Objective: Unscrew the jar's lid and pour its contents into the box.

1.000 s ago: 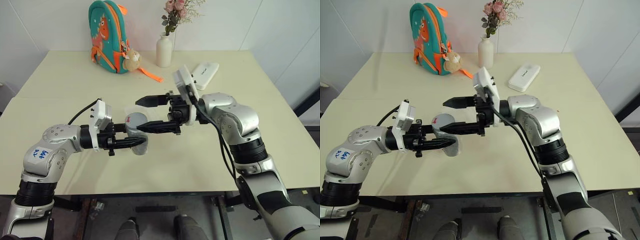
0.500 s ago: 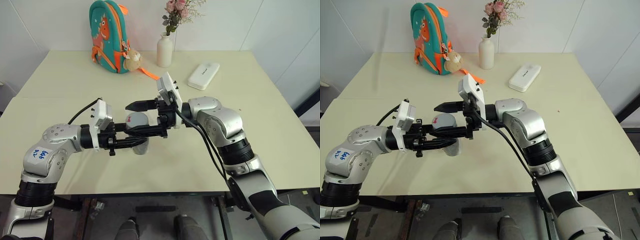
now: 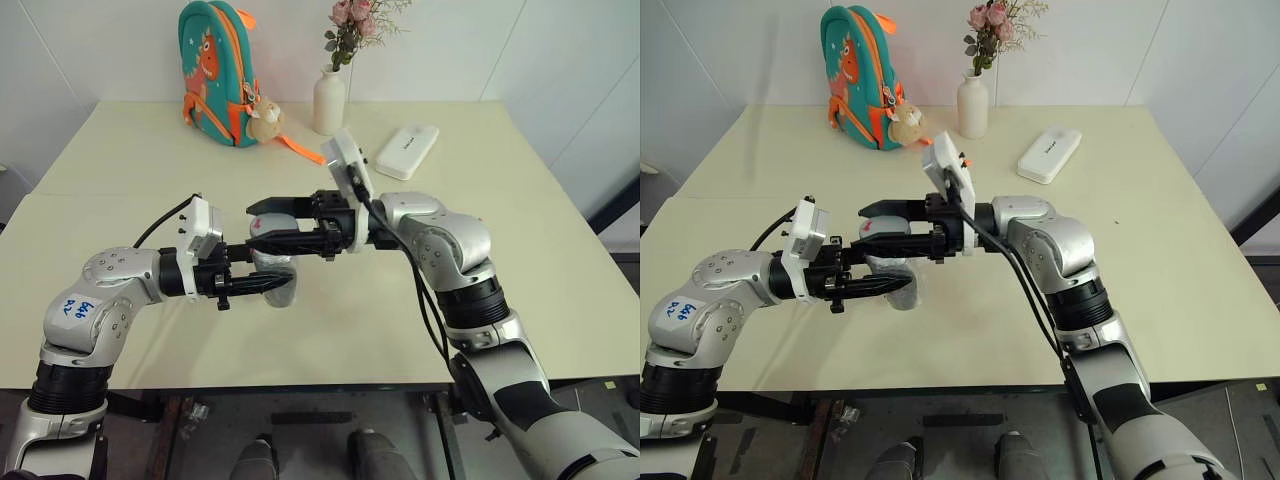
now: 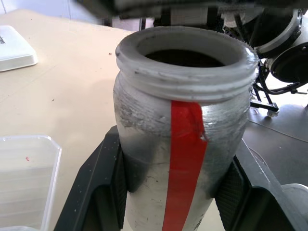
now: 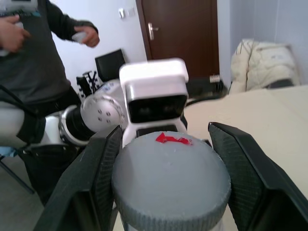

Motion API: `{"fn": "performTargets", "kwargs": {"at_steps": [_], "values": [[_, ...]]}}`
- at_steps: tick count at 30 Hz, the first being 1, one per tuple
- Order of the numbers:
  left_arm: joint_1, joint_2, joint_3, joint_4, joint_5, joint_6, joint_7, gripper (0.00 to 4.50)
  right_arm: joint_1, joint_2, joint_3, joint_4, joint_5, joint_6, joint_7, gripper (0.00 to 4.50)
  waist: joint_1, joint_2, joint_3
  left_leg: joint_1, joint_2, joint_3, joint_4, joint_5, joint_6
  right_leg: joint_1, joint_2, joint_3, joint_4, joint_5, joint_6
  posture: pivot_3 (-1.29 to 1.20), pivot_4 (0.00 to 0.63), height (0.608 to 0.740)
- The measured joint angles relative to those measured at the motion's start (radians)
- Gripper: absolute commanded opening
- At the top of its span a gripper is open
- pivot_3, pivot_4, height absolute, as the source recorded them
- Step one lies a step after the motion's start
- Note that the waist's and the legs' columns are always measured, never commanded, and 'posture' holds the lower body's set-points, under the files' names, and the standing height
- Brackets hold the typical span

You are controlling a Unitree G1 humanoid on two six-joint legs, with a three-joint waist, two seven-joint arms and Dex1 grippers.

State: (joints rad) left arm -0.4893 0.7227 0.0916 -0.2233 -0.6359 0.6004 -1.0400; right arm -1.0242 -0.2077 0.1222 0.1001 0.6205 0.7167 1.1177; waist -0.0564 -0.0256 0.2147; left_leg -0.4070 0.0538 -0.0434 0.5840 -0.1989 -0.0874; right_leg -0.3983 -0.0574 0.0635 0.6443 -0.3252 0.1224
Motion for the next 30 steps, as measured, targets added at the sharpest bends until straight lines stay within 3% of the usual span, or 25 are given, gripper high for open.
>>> {"fn": "performTargets", "kwargs": {"at_steps": [6,10,15,20,26,30], "values": [[0.012,0.000,0.000,0.000,0.000,0.000,0.000,1.92,0.000,0.001,-0.078,-0.014,0.073,0.060,-0.061,2.63,0.001,0.000,0.000,0.000,0.000,0.000,0.000,0.000,0.000,0.000,0.000,0.000,0.000,0.000,0.000,0.00,0.150,0.740],[0.016,0.000,0.009,0.000,0.000,-0.001,0.003,1.92,0.027,-0.064,-0.116,-0.033,0.056,0.030,-0.119,2.63,0.003,0.000,0.000,0.000,0.000,0.000,0.000,0.000,0.000,0.000,0.000,0.000,-0.001,0.000,0.000,0.00,0.150,0.740],[0.030,0.010,0.074,0.000,-0.004,-0.002,0.015,1.92,0.218,-0.232,-0.145,-0.008,-0.122,-0.172,-0.163,2.63,0.015,0.000,0.000,-0.001,-0.001,0.000,0.000,-0.001,0.001,0.000,0.000,0.000,-0.004,0.000,0.000,0.00,0.150,0.740],[0.025,0.025,0.109,0.009,-0.006,-0.002,0.024,1.92,0.408,-0.235,-0.166,0.055,-0.233,-0.342,-0.255,2.63,0.002,0.000,0.000,-0.001,0.000,0.001,-0.002,-0.001,0.001,0.000,0.000,0.000,-0.004,0.000,0.000,0.00,0.150,0.740],[-0.030,0.030,0.123,0.102,0.003,-0.016,0.022,1.92,0.460,-0.222,-0.183,0.202,-0.309,-0.490,-0.346,2.63,0.001,0.000,0.000,0.000,-0.001,0.001,0.001,0.000,0.000,0.000,0.000,0.001,-0.001,0.000,0.000,0.00,0.150,0.740],[-0.099,0.025,0.113,0.195,0.035,-0.054,0.024,1.92,0.462,-0.223,-0.210,0.275,-0.311,-0.502,-0.350,3.88,0.002,0.000,0.000,0.000,-0.001,0.001,0.003,0.000,0.000,0.001,0.000,0.001,-0.001,0.001,0.001,0.00,0.150,0.740]]}}
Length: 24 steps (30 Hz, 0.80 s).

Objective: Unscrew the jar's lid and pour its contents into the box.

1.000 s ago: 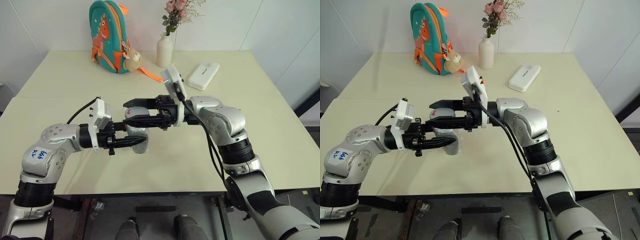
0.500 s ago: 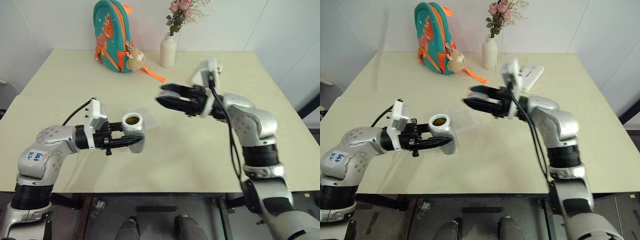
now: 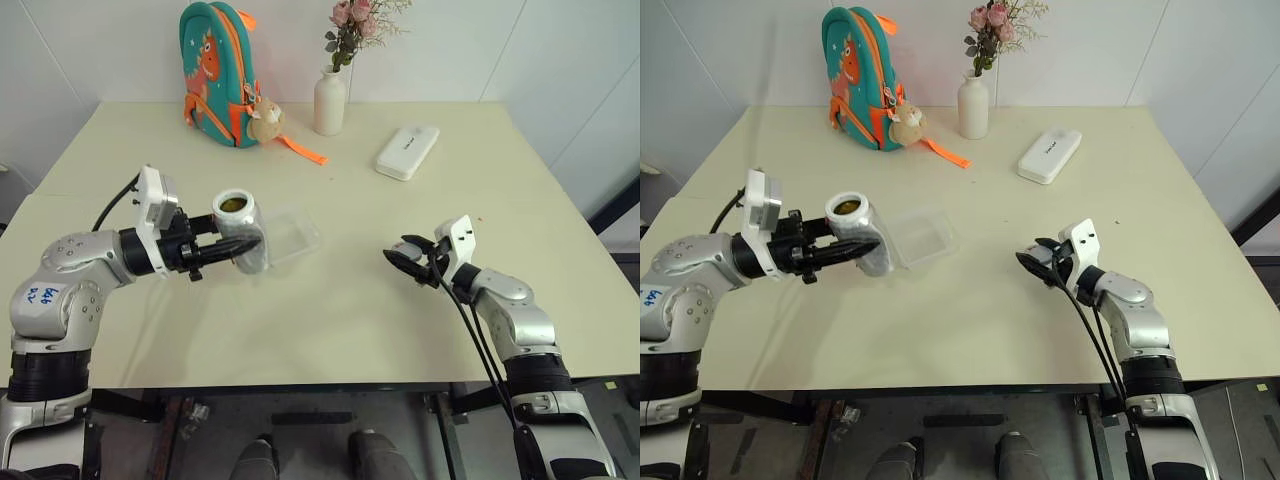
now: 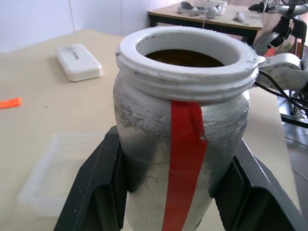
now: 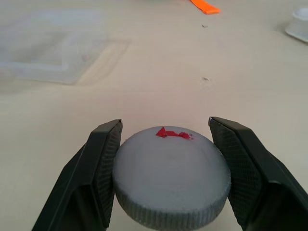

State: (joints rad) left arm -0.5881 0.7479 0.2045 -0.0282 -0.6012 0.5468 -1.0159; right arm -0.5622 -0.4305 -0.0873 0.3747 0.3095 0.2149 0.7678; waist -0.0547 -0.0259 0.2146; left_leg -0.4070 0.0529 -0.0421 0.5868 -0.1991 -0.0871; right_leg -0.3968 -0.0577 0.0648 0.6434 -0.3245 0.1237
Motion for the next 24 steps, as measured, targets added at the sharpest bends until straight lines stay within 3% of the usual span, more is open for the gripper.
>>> {"fn": "performTargets", "kwargs": {"at_steps": [2,8,15,24], "values": [[-0.032,-0.007,-0.013,0.047,0.021,-0.022,0.003,1.92,0.000,0.000,0.000,0.014,-0.003,-0.016,0.007,4.47,-0.001,0.000,0.000,0.000,0.000,0.000,0.000,0.000,0.000,0.000,0.000,0.000,0.000,0.000,0.000,0.00,0.150,0.740],[-0.085,-0.025,-0.029,0.129,0.063,-0.076,0.002,1.92,-0.017,-0.003,0.003,0.007,-0.008,-0.059,0.055,4.47,-0.003,0.000,0.000,0.000,0.000,0.000,0.000,0.000,0.000,0.000,0.000,0.000,0.000,0.000,0.000,0.00,0.150,0.740],[-0.172,-0.032,-0.050,0.273,0.133,-0.157,0.003,1.92,-0.146,0.013,0.099,-0.163,0.035,0.013,0.196,4.47,0.000,0.000,0.000,0.000,0.000,0.000,0.001,0.000,0.000,0.000,0.000,0.000,0.002,0.000,0.000,0.00,0.150,0.740],[-0.422,-0.101,-0.194,0.712,0.464,-0.422,0.226,1.92,-0.262,0.110,0.201,-0.223,0.034,0.095,0.204,4.47,0.015,0.000,0.000,-0.002,0.000,-0.001,0.002,0.000,0.000,-0.001,0.000,0.000,0.001,0.000,0.001,0.00,0.150,0.740]]}}
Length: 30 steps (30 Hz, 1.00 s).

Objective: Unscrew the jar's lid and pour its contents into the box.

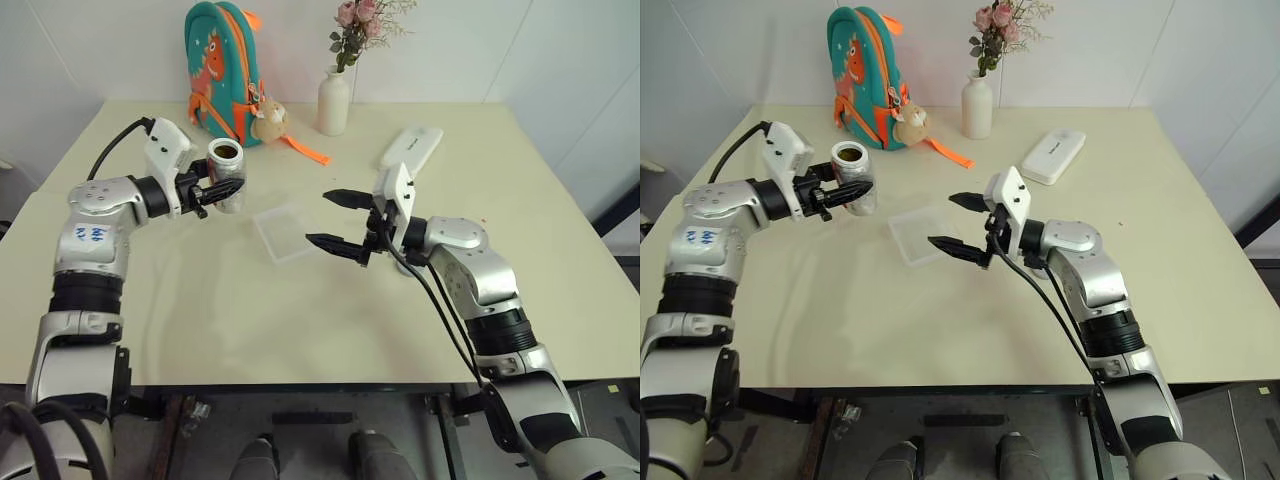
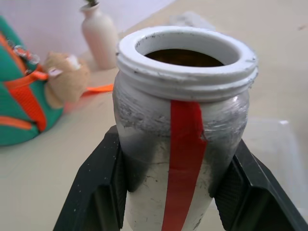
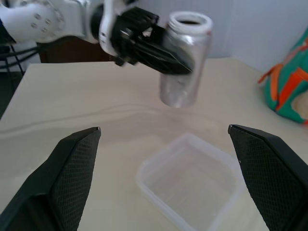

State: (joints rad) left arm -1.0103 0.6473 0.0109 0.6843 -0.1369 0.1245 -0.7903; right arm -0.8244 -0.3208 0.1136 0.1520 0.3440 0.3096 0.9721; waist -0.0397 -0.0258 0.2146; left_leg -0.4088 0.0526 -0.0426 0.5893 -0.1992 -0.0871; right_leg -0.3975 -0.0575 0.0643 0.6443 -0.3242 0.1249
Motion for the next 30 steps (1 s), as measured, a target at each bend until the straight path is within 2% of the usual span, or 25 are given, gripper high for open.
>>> {"fn": "performTargets", "kwargs": {"at_steps": [5,7,12,14,19,24,30], "values": [[-0.022,-0.055,-0.070,0.162,0.121,-0.148,0.067,1.92,0.005,0.006,0.008,-0.011,-0.006,0.019,-0.021,4.47,0.009,0.000,0.000,-0.006,0.000,0.000,0.001,0.000,0.000,-0.006,0.000,0.000,0.001,0.000,0.000,0.00,0.150,0.740],[-0.047,-0.057,-0.095,0.209,0.171,-0.201,0.100,1.92,0.017,0.006,0.008,-0.025,-0.007,0.024,-0.033,4.47,0.010,0.000,0.000,-0.014,0.000,0.000,0.003,0.001,-0.001,-0.016,0.000,0.000,0.006,0.000,0.000,0.00,0.150,0.740],[-0.100,-0.044,-0.141,0.273,0.299,-0.345,0.238,1.92,0.080,0.006,0.006,-0.069,-0.007,0.054,-0.072,4.47,0.010,0.000,0.000,-0.014,0.000,0.000,0.004,0.002,-0.004,-0.017,0.000,0.000,0.007,0.000,0.000,0.00,0.150,0.740],[-0.100,-0.021,-0.210,0.265,0.417,-0.440,0.334,1.92,0.092,0.005,0.002,-0.085,-0.007,0.070,-0.093,4.47,0.011,0.000,0.000,-0.014,0.000,0.000,0.005,0.002,-0.004,-0.017,0.000,0.000,0.009,0.000,0.000,0.00,0.150,0.740],[-0.103,0.014,-0.362,0.248,0.703,-0.539,0.630,1.92,0.102,0.006,-0.003,-0.113,-0.003,0.086,-0.123,4.47,0.012,0.000,0.000,-0.014,0.000,0.000,0.005,0.002,-0.003,-0.017,0.000,0.000,0.010,0.000,0.000,0.00,0.150,0.740],[-0.157,0.047,-0.553,0.222,1.056,-0.505,0.976,1.92,0.120,0.011,-0.006,-0.112,0.000,0.084,-0.138,4.47,0.014,0.000,0.000,-0.014,-0.001,0.000,0.005,0.002,-0.003,-0.017,0.000,0.000,0.010,0.000,0.001,0.00,0.150,0.740],[-0.234,0.060,-0.690,0.096,1.348,-0.404,1.165,1.92,0.135,0.022,-0.006,-0.111,0.001,0.083,-0.144,4.47,0.012,0.000,0.000,-0.014,-0.001,0.000,0.004,0.002,-0.003,-0.017,0.000,0.000,0.009,0.000,0.001,0.00,0.150,0.740]]}}
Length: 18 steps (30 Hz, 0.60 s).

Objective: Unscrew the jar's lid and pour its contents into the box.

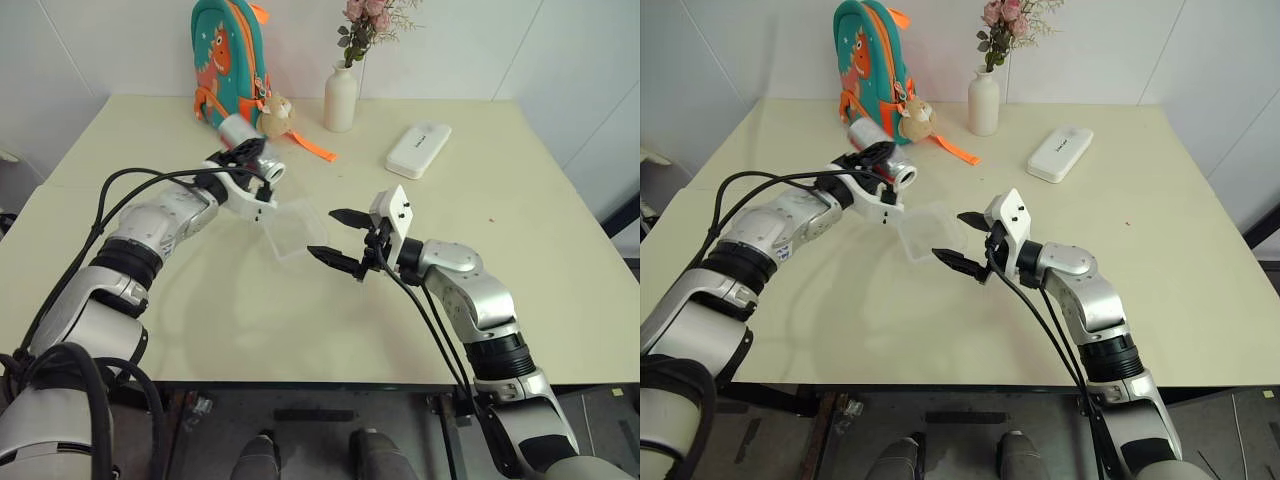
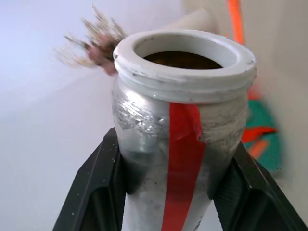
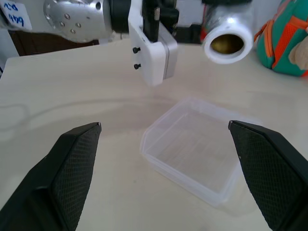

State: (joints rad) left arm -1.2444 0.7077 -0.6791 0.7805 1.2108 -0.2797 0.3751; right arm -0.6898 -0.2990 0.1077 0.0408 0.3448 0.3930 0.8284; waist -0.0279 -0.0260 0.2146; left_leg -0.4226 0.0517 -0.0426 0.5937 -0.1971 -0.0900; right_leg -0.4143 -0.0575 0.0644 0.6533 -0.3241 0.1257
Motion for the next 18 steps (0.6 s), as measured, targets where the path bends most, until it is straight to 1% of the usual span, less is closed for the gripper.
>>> {"fn": "performTargets", "kwargs": {"at_steps": [2,5,8,11,18], "values": [[-0.010,0.000,-0.021,-0.034,0.042,0.003,0.002,1.92,0.001,0.003,-0.001,0.000,0.000,0.000,-0.004,4.47,-0.001,0.000,0.000,0.000,0.000,0.000,0.000,0.000,0.000,0.000,0.000,0.000,0.000,0.000,0.000,0.00,0.150,0.740],[-0.010,0.011,-0.053,-0.067,0.089,-0.007,-0.042,1.92,0.002,0.016,-0.002,0.002,0.000,-0.001,-0.008,4.47,-0.005,0.000,0.000,0.001,0.000,0.000,-0.001,0.000,0.000,0.000,0.000,0.000,0.001,0.000,0.000,0.00,0.150,0.740],[-0.009,0.038,-0.061,-0.081,0.105,-0.028,-0.073,1.92,0.002,0.024,-0.003,0.007,0.001,-0.003,-0.009,4.47,-0.004,0.000,0.000,0.001,0.000,0.000,-0.001,0.000,0.000,-0.001,0.000,0.000,0.001,0.000,0.000,0.00,0.150,0.740],[-0.009,0.051,-0.069,-0.056,0.121,-0.027,-0.112,1.92,0.003,0.032,-0.004,0.015,0.001,-0.011,-0.009,4.47,0.001,0.000,0.000,0.000,0.000,0.000,0.000,0.000,0.000,0.000,0.000,0.000,0.001,0.000,0.000,0.00,0.150,0.740],[-0.009,0.050,-0.074,-0.019,0.131,-0.023,-0.097,1.92,0.013,0.039,-0.010,0.011,0.018,-0.015,-0.012,4.47,0.001,0.000,0.000,0.000,0.000,0.000,0.000,0.000,0.000,0.000,0.000,0.000,0.001,0.000,0.000,0.00,0.150,0.740]]}}
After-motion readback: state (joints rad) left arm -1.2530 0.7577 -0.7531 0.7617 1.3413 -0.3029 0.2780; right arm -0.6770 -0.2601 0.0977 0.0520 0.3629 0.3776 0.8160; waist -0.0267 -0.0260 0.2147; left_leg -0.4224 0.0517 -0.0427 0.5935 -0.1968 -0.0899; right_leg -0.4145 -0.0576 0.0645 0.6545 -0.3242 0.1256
